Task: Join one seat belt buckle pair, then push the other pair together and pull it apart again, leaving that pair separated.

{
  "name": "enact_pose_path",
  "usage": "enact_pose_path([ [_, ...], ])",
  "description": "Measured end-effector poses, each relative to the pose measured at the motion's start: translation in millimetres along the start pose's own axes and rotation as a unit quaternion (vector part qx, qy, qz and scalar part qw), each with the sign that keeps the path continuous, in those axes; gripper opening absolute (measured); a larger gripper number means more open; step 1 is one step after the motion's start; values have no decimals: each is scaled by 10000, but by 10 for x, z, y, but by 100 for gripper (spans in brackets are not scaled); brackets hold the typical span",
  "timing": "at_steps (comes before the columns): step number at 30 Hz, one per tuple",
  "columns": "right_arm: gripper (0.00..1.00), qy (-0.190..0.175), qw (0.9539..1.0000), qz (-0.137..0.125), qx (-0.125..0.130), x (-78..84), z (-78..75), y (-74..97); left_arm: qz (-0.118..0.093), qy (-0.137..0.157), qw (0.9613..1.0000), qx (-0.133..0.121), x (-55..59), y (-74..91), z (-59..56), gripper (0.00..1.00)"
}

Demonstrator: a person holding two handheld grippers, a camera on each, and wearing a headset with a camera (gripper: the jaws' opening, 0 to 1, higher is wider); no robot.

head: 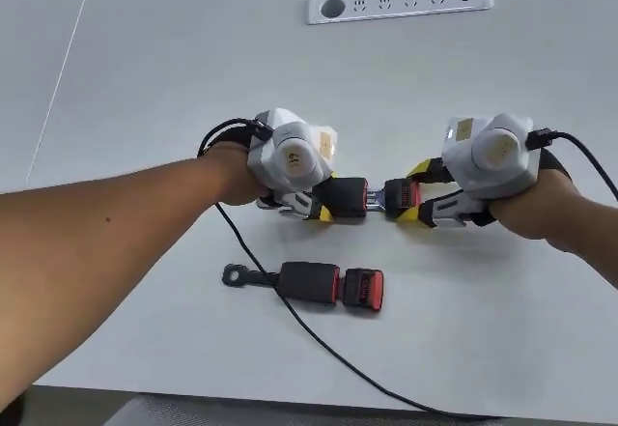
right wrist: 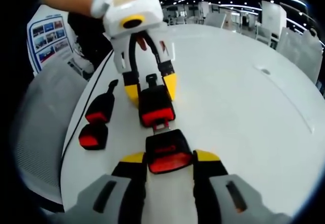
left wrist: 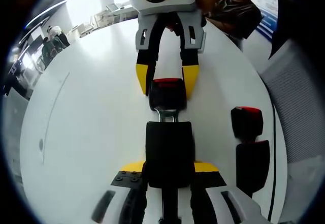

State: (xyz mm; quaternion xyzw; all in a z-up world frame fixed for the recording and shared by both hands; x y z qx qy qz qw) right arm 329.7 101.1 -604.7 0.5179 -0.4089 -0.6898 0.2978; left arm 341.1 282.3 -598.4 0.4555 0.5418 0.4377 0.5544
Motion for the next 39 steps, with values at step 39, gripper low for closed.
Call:
enact_pose_path([
  [39,35,-244,9993,41,282,920,-69,516,99,126,9999,-7,-45,16,-5,34],
])
Point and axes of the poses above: the centre of the closed fingertips' face, and the gripper's own axes: y roughly backward along the fingers, z roughly to its left, x roughly out of its underside, the point moved 9 cm from there along y, roughly backward along the fingers, and after that the axes turned 15 degrees about z, right-handed, at the moved point
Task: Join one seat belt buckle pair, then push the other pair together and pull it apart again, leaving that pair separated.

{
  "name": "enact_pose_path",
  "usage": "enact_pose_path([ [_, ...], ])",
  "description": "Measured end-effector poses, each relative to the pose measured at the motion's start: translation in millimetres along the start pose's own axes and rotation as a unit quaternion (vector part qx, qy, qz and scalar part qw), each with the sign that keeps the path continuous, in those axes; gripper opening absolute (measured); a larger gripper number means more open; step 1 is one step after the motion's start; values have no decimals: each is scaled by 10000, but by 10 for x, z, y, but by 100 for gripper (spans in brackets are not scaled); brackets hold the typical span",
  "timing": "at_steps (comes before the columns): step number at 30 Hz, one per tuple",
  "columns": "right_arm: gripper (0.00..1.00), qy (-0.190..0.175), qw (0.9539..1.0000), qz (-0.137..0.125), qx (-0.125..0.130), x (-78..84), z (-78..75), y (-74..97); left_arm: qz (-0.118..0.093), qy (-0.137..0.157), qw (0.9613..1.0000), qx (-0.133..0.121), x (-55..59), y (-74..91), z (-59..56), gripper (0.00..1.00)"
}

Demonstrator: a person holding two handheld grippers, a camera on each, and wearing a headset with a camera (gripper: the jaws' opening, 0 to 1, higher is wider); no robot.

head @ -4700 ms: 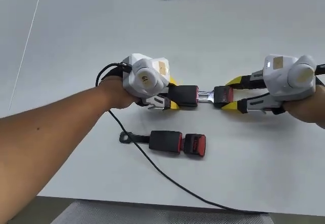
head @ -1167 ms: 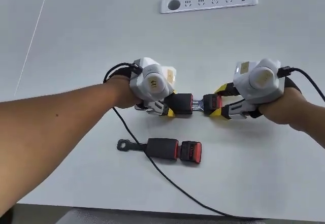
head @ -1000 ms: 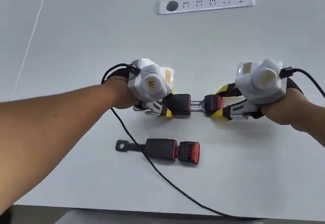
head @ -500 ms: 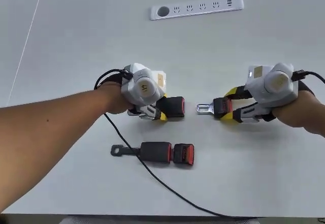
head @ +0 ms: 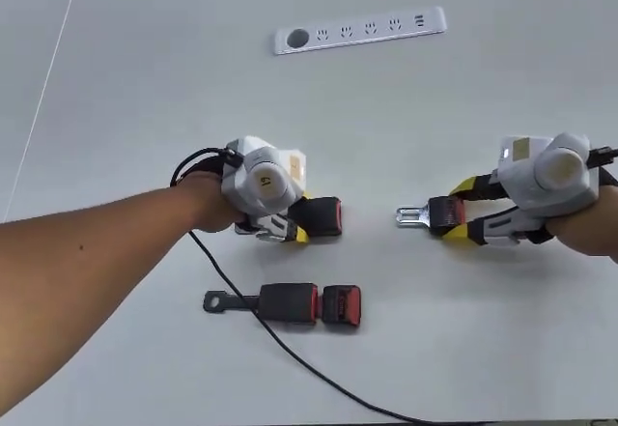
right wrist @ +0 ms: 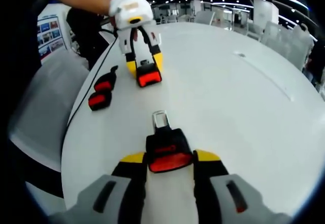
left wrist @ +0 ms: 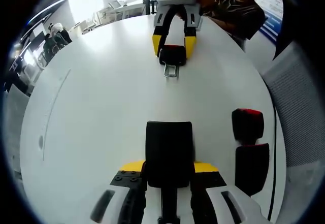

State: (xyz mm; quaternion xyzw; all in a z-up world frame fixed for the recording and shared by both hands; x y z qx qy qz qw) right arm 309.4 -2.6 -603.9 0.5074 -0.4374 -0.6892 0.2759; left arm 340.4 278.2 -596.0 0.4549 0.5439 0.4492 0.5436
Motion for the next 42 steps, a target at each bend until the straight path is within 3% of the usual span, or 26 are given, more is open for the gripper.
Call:
enact_pose_path([
  [19,36,-97,9998,172,94,354,-62,204,31,0,10000,-4,-15,7,18,34],
  [30,37,-28,9996,202,193,382,-73,222,81,78,9999,11,-32,11,17,34],
  [33,48,-505,9982,118,288,389,-93,268,137,134,9997,118,-58,16,-12,42],
  [34,53,-538,9980,78,325,385,-101,279,70,118,9998,143,-80,24,-29,53],
  [35,57,-641,9971,-26,421,372,-116,314,-151,148,9998,16,-127,61,-31,68],
  [36,62,-698,9963,-89,485,363,-127,348,-310,317,9990,-72,-149,92,-15,75],
  [38,66,-706,9954,-203,607,348,-145,391,-693,965,9929,-42,-179,202,31,76],
  [39,69,-725,9945,-219,717,339,-147,417,-891,1290,9876,-34,-183,256,60,77],
  [42,77,-786,9921,-273,942,305,-136,456,-1087,1597,9806,-345,-151,362,85,89],
])
Point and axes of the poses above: the centre of the closed fingertips' face, and the gripper's own axes: y roughly backward along the fingers, z roughly to its left, x roughly out of its underside, the point moved 9 cm from there along y, roughly backward along the fingers, and after that the axes turned 15 degrees about z, right-handed, at the moved point
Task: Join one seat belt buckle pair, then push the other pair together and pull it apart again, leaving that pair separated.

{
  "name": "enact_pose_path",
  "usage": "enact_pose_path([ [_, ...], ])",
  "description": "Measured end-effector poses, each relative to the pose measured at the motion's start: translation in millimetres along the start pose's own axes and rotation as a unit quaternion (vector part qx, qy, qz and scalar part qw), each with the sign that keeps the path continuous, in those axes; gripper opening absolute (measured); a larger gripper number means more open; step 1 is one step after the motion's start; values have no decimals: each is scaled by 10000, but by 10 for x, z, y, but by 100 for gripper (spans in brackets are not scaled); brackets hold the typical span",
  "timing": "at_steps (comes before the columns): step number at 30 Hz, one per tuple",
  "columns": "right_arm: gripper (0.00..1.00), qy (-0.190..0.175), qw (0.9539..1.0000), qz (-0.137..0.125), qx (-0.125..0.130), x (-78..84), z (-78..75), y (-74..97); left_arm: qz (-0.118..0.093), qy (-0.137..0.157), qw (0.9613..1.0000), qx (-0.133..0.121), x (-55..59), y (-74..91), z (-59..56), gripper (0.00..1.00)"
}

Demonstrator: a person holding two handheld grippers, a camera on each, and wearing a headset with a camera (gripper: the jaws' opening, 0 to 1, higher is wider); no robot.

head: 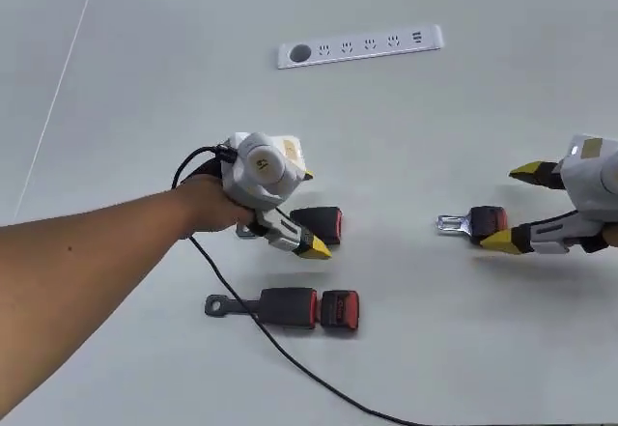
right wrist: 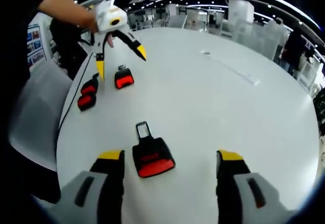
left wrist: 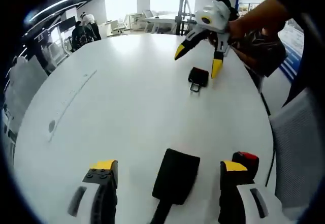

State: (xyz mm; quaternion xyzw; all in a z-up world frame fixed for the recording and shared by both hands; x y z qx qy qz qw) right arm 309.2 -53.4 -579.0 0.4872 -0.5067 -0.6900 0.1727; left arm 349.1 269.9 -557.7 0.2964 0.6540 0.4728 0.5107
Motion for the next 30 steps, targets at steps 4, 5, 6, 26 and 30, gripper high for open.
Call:
enact_pose_path([
  [4,85,-186,9993,-174,263,-61,57,50,-257,538,9980,-202,50,112,-59,100],
  [5,89,-269,9986,-265,374,-85,83,64,-257,703,9968,-267,87,154,-94,100],
  [6,92,-306,9980,-331,445,-104,99,73,-312,807,9958,-295,105,178,-116,100],
  [26,99,-1036,9849,-1062,893,-305,922,300,-1607,2405,9488,-1270,867,947,-686,100],
  [30,99,-1116,9820,-1178,961,-294,1053,408,-1701,2509,9449,-1235,1027,1041,-869,100],
])
Point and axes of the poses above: the centre of the closed fingertips' face, and the gripper's own axes: y roughly backward along the fingers, z roughly to its left, x roughly out of its underside, the point moved 9 cm from there along y, roughly backward along the fingers, and after that the axes turned 15 degrees about z, right-handed, at the moved point
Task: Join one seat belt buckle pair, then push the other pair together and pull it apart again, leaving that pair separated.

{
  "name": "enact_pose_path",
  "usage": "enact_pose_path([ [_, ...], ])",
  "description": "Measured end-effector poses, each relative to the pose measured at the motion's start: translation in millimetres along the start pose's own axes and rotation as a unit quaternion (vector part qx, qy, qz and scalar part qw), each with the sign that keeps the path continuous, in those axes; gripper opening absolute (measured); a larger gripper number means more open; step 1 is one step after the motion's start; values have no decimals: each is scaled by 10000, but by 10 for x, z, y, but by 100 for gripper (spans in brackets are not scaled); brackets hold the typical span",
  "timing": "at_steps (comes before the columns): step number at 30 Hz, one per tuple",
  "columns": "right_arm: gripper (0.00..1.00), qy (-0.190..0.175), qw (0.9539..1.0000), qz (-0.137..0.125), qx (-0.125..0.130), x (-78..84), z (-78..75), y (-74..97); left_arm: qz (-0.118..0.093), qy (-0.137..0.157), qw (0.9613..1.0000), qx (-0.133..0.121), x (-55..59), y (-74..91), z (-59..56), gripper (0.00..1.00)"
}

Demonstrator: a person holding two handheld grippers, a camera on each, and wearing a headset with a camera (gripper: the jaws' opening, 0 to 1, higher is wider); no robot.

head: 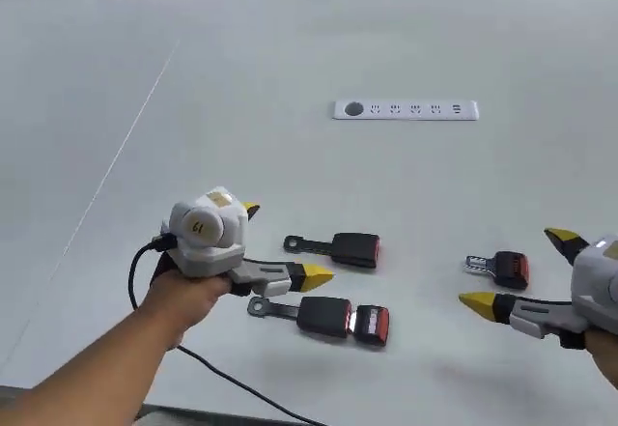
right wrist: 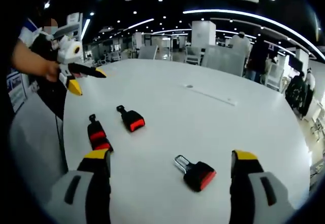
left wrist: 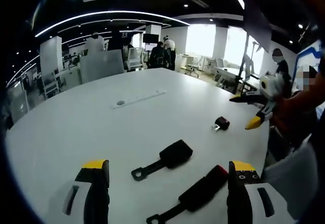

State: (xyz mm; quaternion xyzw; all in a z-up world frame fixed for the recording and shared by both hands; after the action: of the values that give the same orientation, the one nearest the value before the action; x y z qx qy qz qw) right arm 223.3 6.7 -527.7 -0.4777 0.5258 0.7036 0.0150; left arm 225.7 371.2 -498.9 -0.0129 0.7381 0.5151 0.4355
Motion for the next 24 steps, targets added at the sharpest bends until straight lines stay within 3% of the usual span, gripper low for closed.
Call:
enact_pose_path([
  [8,99,-189,9993,-221,220,86,123,243,-40,96,9999,60,274,273,-95,100],
  [14,99,-149,9994,-199,244,188,209,368,-2,-32,10000,64,431,453,-97,100],
  [19,99,-241,9994,-138,183,309,255,452,-123,147,9998,17,515,529,-76,100],
  [24,99,-243,9993,-146,243,374,301,532,-187,130,9997,24,544,580,-109,100],
])
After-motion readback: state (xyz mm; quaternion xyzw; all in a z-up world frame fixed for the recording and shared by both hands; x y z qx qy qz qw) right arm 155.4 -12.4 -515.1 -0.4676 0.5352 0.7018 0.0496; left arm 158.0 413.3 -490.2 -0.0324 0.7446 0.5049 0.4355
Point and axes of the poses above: the centre of the closed fingertips' face, and the gripper's own axes: y roughly backward along the fingers, z roughly to its left, x roughly out of its underside, the point moved 9 cm from there along y, roughly backward along the fingers, and after that the axes turned 15 degrees about z, right-handed, at the moved point
